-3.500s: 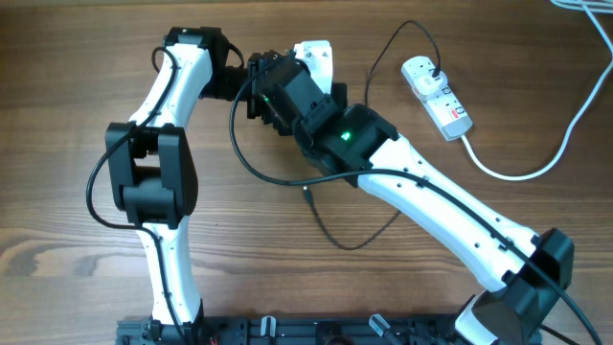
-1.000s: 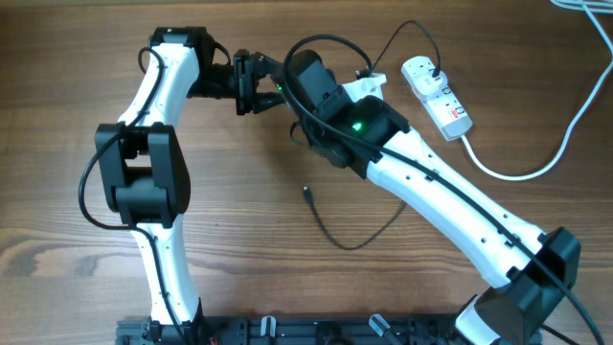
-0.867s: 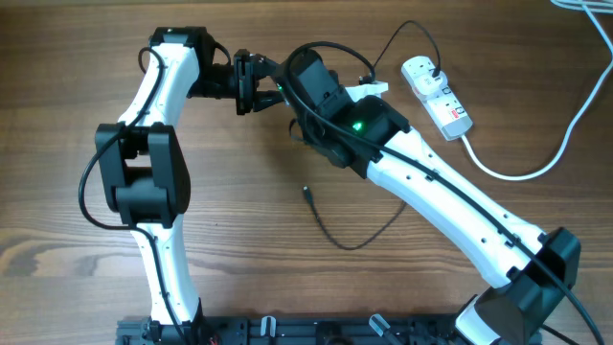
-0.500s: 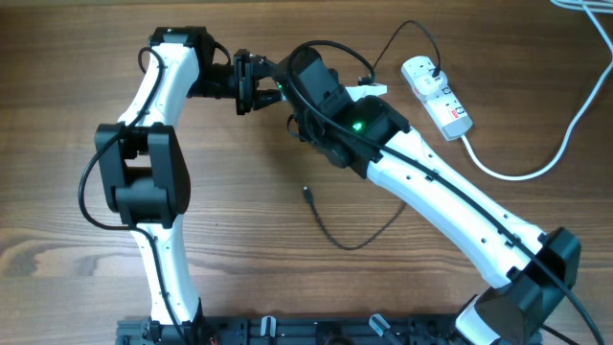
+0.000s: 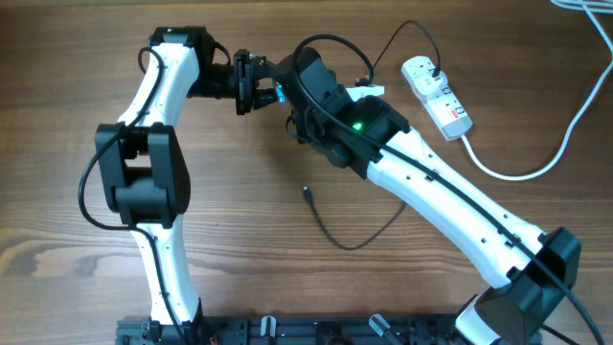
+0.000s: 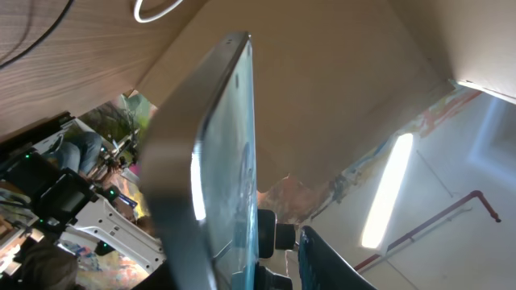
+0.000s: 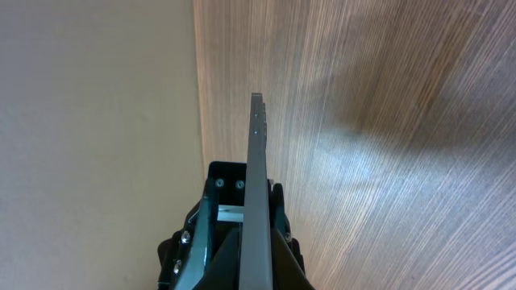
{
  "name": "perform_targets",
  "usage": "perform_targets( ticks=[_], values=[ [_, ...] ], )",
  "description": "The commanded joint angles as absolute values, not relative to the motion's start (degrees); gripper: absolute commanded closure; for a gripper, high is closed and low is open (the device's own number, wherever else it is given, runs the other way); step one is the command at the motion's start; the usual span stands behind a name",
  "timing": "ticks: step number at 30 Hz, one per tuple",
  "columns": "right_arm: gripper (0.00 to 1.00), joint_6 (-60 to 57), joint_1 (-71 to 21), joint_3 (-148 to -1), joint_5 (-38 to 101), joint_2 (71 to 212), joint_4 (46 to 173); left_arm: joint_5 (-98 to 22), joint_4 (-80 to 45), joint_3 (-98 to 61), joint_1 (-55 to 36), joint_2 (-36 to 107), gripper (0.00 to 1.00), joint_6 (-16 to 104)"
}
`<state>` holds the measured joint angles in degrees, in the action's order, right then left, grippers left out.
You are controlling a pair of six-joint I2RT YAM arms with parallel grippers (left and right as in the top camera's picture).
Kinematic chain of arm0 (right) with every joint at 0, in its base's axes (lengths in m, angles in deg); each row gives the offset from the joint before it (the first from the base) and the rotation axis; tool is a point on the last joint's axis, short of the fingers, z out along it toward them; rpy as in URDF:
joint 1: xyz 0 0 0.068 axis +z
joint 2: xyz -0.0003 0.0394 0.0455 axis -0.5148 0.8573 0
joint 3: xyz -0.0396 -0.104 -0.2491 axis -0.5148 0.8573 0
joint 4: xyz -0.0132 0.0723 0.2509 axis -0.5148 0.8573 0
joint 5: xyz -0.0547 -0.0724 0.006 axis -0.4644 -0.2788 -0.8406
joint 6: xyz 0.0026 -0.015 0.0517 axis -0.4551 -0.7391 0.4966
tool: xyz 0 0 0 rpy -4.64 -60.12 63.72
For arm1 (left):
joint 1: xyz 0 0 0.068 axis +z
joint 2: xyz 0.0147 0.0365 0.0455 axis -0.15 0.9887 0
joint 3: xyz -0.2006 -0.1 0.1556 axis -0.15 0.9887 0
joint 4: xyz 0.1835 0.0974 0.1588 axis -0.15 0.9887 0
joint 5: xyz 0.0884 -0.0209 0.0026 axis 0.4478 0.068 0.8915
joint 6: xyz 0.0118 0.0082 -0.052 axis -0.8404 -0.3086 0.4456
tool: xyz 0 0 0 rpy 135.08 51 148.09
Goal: Plug charger to phone and switch on socket
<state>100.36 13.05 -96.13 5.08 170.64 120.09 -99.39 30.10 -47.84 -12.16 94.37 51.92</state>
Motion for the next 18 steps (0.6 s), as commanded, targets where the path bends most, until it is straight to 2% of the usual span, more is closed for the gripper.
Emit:
perform_targets(
  ticks=[1, 4, 5, 9, 10, 13, 14, 15, 18],
  values=[
    [0.96, 101.6, 13.2, -97.5, 5.4, 168.3, 119.6, -100.7, 30.2, -47.9, -12.2, 92.0, 0.65, 52.3],
    [0.96, 101.4, 13.2, -97.5, 5.4, 168.3, 119.6, -100.7, 30.2, -47.9, -12.2, 92.0, 0.71, 52.3],
    [0.96, 101.4, 13.2, -97.5, 5.4, 168.3, 119.7, -100.7, 30.2, -47.9, -12.2, 92.0, 0.77, 52.3],
    [0.96, 101.4, 13.2, -97.5, 5.5, 168.3, 119.7, -100.7, 30.2, -47.9, -12.2, 92.0, 0.81, 52.3],
    [0.92, 101.3, 13.2, -97.5, 5.5, 168.3, 119.8, -100.7, 30.1, -47.9, -12.2, 92.0, 0.82, 52.3],
    [0.63, 98.3, 13.2, -97.5, 5.4, 168.3, 119.5, -100.7, 30.1, -47.9, -12.2, 92.0, 0.91, 52.3],
    [0.50, 97.3, 13.2, -97.5, 5.4, 168.3, 119.4, -100.7, 30.1, -47.9, -12.2, 92.0, 0.94, 52.3],
    [0.46, 96.2, 13.2, -97.5, 5.4, 168.3, 119.4, -100.7, 30.1, -47.9, -12.2, 92.0, 0.96, 52.3],
    [0.41, 93.2, 13.2, -97.5, 5.1, 168.3, 119.3, -100.7, 30.1, -47.9, -12.2, 92.0, 0.96, 52.2]
  ],
)
